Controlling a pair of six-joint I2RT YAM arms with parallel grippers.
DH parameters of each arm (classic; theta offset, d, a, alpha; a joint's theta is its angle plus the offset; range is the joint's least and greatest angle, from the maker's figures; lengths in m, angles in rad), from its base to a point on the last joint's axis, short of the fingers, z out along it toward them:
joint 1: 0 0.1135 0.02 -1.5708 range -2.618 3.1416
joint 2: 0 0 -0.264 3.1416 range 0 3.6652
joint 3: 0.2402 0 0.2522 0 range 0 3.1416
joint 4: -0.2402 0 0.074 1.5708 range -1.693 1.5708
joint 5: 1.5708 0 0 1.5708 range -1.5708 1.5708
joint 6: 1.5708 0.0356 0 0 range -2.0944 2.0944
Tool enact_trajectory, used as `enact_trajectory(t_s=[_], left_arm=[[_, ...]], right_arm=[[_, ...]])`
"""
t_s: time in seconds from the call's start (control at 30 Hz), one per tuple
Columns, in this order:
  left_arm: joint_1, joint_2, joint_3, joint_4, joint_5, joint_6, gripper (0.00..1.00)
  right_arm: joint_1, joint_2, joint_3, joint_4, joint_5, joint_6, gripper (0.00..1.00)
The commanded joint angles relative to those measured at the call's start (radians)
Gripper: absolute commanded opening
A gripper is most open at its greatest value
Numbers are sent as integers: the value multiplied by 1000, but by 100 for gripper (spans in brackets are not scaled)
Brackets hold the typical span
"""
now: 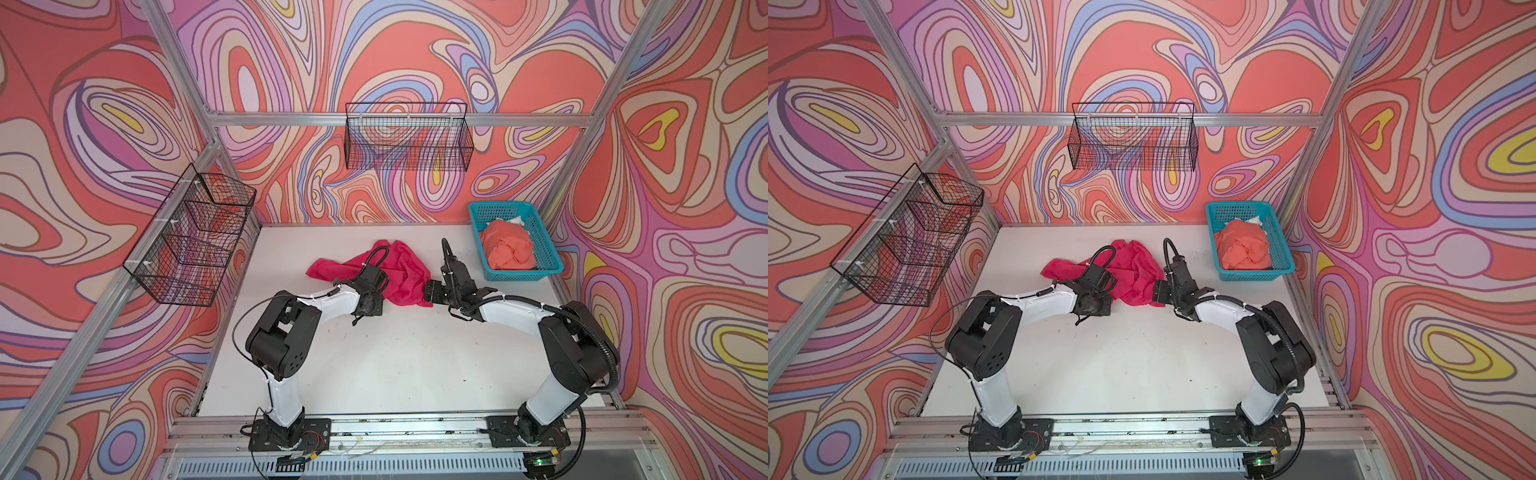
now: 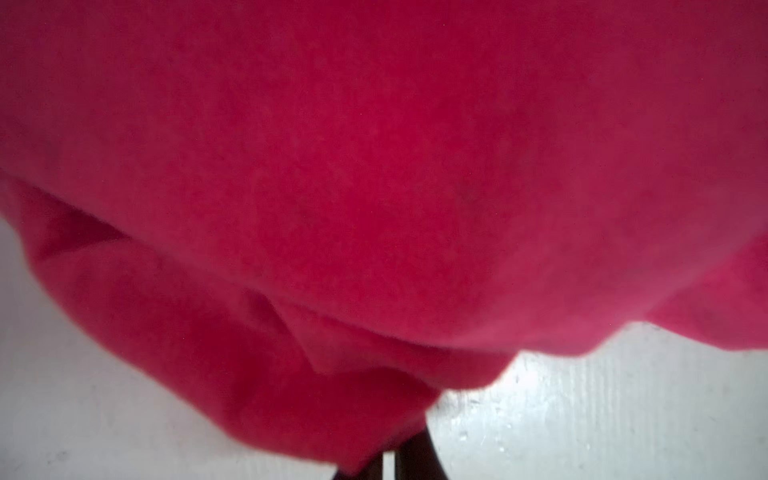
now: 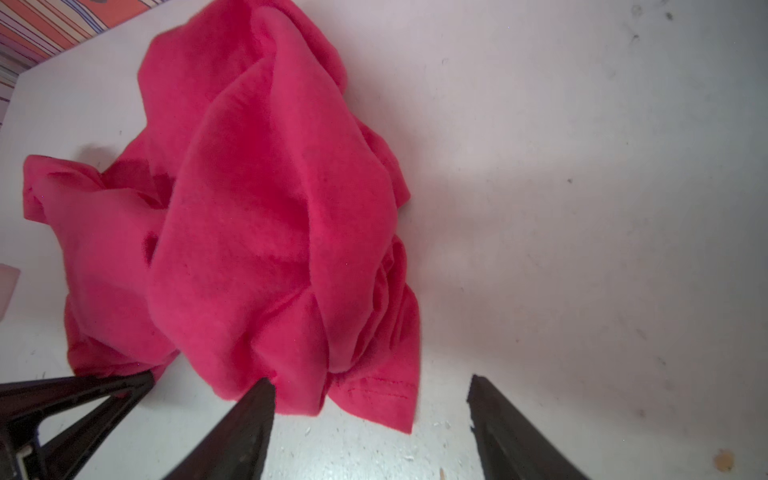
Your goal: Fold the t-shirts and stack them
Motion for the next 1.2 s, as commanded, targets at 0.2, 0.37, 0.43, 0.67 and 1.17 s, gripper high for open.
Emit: enact_trajectory(t_s=[0.2,0.37,0.43,0.67,1.17], left_arm=[[2,-142,-106,-151,-20,-69,0],[41,-250,-135,-224,-44,-97,0],[68,-303,-145,-270,-70,-102,0],[226,-463,-201,-348,-107,-122,0],[301,-604,-191,-432,-181,-135,0]], right_arm=[[-3,158,126,109,44,-32,30],[-25,124,115,84,64,-57,0],[-39,74,100,54,82,-73,0],[-130,-98,108,-131,121,-122,0],[-139,-157,181,-386,-68,-129,26]])
